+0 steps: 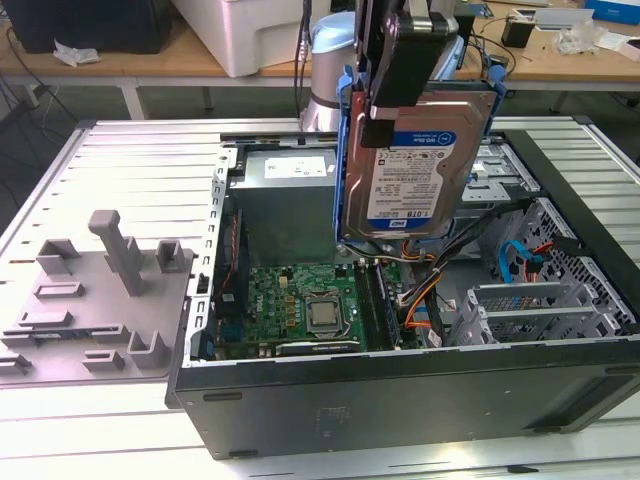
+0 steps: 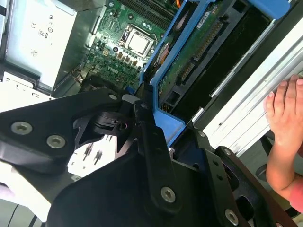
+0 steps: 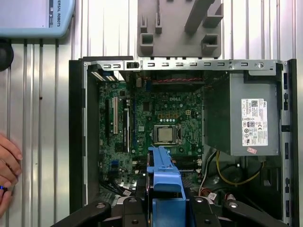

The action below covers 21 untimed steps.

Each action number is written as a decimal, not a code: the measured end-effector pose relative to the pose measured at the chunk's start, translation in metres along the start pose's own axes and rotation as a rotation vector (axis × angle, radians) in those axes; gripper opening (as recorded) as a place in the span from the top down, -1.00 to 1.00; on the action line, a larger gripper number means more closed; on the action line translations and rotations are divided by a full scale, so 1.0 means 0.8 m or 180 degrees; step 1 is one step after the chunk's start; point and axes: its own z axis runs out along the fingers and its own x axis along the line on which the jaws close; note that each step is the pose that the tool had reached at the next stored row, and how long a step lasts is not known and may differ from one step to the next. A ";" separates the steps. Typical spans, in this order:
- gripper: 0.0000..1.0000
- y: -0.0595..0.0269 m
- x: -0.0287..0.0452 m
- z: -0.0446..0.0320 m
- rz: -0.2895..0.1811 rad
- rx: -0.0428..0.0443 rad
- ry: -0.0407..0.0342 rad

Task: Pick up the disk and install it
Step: 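Insert the disk into the insertion slot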

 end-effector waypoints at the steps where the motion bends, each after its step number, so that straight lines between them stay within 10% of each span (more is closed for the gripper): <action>1: 0.26 0.000 0.0000 0.0000 0.0000 0.0000 0.0000; 21: 0.26 -0.027 0.0173 -0.0007 0.0000 0.0000 -0.0002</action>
